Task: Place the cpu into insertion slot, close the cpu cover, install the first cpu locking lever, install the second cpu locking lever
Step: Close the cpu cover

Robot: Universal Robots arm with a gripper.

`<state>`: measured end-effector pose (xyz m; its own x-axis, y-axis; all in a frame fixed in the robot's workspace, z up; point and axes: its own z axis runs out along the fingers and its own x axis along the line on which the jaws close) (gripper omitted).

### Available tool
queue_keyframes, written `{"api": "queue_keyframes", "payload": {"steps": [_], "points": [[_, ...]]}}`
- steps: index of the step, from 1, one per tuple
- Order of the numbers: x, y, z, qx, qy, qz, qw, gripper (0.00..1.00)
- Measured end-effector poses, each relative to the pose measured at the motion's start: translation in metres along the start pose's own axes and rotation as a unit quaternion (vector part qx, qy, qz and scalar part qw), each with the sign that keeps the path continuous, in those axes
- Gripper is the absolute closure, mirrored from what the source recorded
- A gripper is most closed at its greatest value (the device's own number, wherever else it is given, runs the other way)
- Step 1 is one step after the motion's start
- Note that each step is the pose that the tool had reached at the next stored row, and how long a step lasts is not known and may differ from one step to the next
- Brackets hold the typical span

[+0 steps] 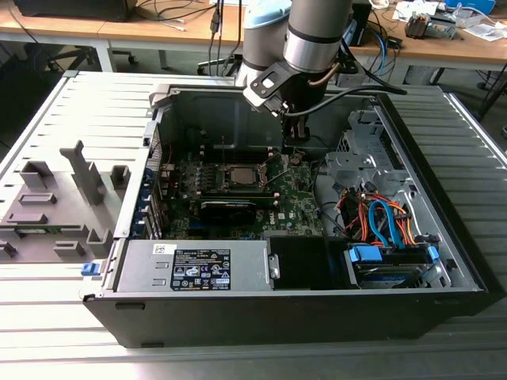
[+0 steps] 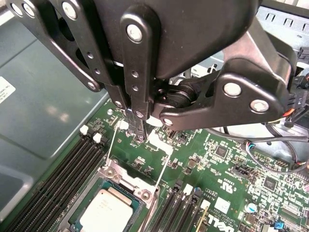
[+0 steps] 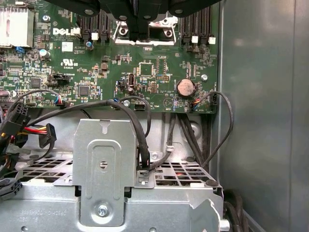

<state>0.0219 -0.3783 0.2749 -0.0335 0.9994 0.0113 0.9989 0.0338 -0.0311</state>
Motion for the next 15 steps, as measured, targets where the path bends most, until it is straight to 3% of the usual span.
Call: {"api": "queue_keyframes", "payload": {"steps": [15], "points": [[-0.0004,0.0072,0.0061,0.0000,-0.0009,0.000,1.0000,0.89]]}}
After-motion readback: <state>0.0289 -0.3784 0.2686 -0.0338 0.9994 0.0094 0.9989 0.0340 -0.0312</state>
